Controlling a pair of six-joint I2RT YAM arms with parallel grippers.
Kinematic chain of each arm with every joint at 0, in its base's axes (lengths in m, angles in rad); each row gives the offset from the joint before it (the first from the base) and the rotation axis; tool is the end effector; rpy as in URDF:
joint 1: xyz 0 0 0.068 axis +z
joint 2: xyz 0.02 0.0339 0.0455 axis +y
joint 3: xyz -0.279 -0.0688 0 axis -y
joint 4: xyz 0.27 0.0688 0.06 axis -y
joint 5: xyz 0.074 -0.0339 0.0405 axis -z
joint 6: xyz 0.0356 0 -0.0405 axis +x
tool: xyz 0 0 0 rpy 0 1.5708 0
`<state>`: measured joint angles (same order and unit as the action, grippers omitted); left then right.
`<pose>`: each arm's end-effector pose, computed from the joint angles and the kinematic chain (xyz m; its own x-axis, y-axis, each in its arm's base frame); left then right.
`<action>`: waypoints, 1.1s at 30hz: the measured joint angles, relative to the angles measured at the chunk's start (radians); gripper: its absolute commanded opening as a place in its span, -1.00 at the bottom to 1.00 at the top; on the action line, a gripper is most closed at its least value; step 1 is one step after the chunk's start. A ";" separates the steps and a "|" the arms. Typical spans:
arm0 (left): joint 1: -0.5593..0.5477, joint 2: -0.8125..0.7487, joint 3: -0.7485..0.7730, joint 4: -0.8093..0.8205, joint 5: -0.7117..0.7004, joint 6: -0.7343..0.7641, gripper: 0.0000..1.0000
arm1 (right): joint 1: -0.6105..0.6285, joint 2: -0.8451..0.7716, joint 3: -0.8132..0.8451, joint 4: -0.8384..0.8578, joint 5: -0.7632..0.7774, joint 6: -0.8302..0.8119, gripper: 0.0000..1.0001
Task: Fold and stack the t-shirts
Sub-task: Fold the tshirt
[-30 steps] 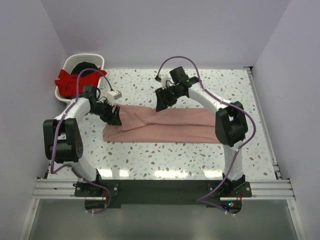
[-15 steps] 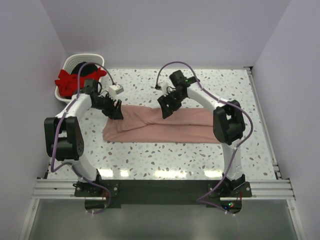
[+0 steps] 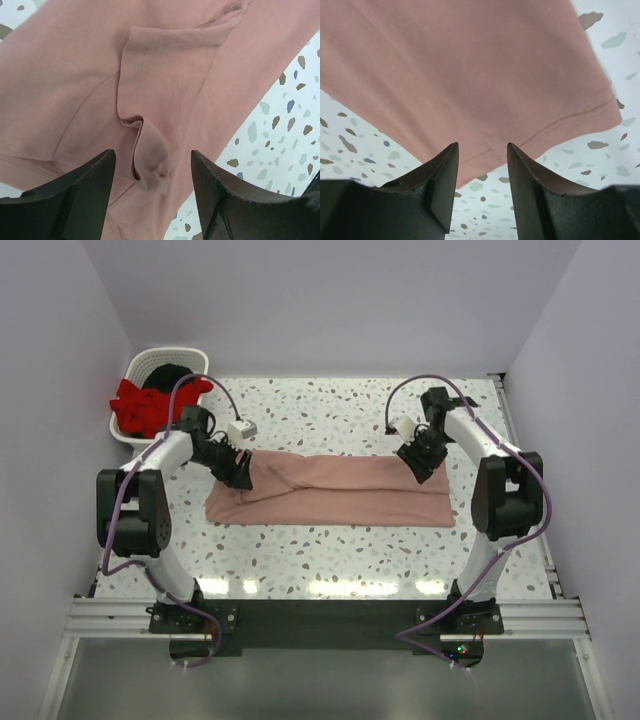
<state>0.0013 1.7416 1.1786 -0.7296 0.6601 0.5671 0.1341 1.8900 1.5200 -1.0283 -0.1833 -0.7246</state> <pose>0.3558 -0.0214 0.1969 -0.7211 0.4234 -0.5484 0.6577 0.6671 -0.3498 0.3952 0.0599 0.2293 -0.6233 -0.7417 -0.2475 -0.7688 0.6392 0.0207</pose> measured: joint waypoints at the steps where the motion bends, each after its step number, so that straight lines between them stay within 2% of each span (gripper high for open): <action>1: -0.005 0.000 0.000 0.003 -0.002 -0.003 0.33 | -0.002 0.002 -0.013 -0.001 0.018 -0.023 -0.08; 14: -0.023 0.000 -0.006 0.006 -0.018 -0.007 0.33 | -0.047 0.003 -0.123 0.052 0.150 -0.196 -0.21; 33: -0.023 0.010 -0.006 0.007 -0.030 -0.007 0.32 | -0.057 0.035 -0.152 0.097 0.167 -0.234 -0.31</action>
<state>-0.0212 1.7515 1.1728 -0.7227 0.6300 0.5598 0.0772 1.9255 1.3678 -0.9310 -0.0158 -0.9588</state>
